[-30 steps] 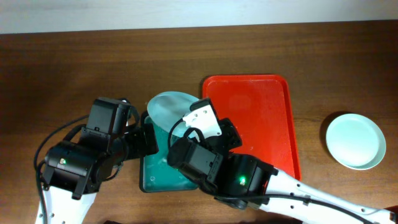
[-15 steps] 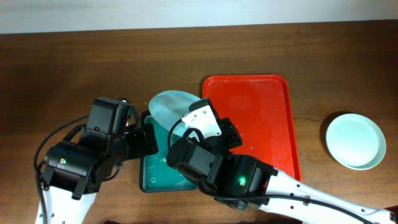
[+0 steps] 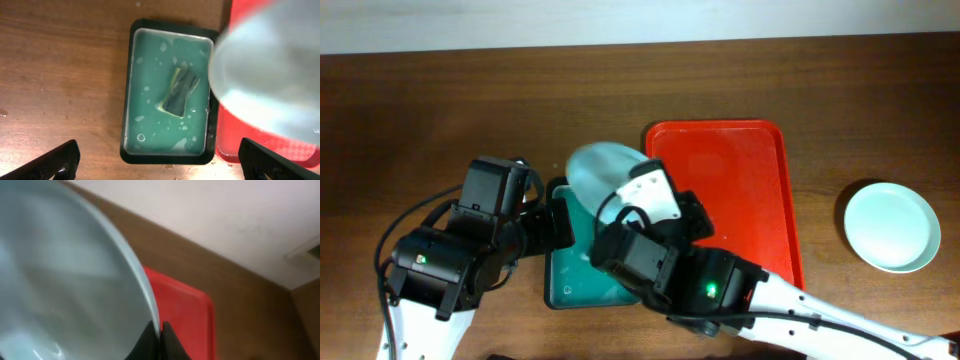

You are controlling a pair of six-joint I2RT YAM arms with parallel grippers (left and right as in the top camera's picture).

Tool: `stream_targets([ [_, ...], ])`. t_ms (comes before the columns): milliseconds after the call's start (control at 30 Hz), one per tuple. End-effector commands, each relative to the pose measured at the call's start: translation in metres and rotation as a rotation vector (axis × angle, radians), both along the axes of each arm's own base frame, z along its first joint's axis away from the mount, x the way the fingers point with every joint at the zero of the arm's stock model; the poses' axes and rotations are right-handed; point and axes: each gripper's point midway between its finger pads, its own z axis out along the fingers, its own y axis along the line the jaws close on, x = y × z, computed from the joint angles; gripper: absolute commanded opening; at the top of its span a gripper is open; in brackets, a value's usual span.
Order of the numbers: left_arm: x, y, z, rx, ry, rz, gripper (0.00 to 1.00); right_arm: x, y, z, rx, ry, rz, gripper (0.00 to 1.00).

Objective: Clean dirty plates on tray and stack at the side
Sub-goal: 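Tilt the held plate over the green tray to drain it, then set the plate onto the stack at the right and release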

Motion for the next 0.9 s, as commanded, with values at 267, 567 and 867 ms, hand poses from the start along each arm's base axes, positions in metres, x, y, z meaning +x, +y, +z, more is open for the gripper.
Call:
stream_targets([
  [267,0.0,0.002,0.004,0.008,-0.013,-0.004,1.0,0.018,-0.31,-0.036,0.902,0.397,-0.775,0.04],
  [567,0.0,0.002,0.004,0.008,-0.013,-0.004,1.0,-0.063,-0.471,-0.212,1.0,0.769,-1.498,0.04],
  [867,0.0,0.002,0.004,0.008,-0.013,-0.004,0.99,-0.043,-0.435,-0.187,1.075,0.764,-1.279,0.4],
])
